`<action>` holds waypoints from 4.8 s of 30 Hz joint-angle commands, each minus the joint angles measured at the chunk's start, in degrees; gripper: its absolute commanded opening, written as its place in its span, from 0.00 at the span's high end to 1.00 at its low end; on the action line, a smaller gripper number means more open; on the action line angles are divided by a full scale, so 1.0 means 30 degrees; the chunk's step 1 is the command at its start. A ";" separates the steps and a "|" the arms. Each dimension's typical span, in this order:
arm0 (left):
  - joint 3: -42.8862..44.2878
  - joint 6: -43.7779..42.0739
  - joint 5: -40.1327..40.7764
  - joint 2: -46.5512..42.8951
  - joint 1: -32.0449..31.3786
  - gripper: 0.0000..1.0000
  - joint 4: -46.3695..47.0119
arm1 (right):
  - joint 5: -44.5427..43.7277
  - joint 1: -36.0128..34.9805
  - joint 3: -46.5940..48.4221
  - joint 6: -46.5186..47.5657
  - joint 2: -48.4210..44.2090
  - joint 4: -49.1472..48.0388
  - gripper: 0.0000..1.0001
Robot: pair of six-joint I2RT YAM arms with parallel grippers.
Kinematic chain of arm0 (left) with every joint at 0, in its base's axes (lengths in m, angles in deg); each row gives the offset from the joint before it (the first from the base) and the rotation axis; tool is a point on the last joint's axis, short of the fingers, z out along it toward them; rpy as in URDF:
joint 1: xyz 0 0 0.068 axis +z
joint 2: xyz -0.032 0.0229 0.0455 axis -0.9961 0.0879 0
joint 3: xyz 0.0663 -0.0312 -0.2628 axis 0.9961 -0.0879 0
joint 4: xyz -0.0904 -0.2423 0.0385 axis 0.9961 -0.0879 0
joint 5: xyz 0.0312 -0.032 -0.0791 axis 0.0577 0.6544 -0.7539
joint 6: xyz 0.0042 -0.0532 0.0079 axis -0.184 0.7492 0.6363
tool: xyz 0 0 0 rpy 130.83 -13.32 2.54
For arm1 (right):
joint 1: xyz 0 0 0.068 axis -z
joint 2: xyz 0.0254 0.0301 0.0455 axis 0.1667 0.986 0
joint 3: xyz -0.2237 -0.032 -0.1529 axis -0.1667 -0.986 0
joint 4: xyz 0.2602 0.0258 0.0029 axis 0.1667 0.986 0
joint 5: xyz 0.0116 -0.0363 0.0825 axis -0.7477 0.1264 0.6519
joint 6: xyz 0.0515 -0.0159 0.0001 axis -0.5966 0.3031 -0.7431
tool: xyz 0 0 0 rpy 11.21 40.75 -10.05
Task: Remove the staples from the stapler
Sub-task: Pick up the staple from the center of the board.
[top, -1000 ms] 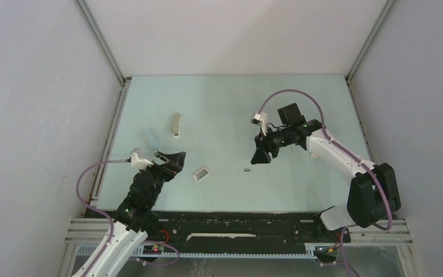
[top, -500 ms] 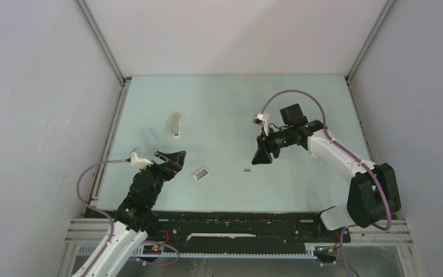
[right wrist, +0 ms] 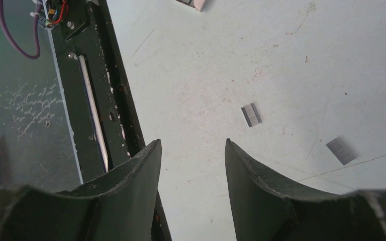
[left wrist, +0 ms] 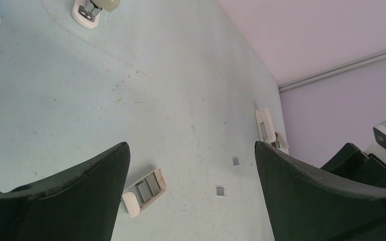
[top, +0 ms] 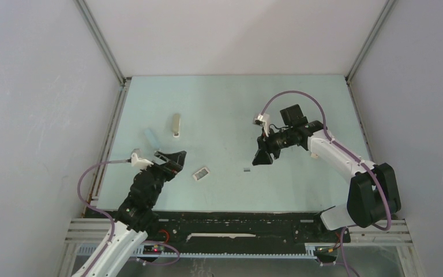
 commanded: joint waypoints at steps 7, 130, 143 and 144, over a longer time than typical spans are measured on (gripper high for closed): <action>-0.0723 0.0447 -0.0348 0.0119 0.0148 0.00 0.1221 | 0.0324 0.0138 -0.0257 0.0857 -0.0198 0.0274 0.41; -0.1175 0.0682 -0.0705 0.0928 0.0146 0.00 0.2755 | -1.0008 -0.2060 0.4729 1.0031 0.7103 0.2027 0.93; -0.1149 0.0681 -0.0506 0.0489 0.0140 0.00 0.2015 | -0.9028 -0.5304 0.4743 0.5572 0.5252 0.2118 0.92; -0.1146 0.0666 -0.0480 0.0411 0.0147 0.00 0.1899 | -0.8879 -0.5617 0.4750 0.5141 0.5197 0.2067 0.92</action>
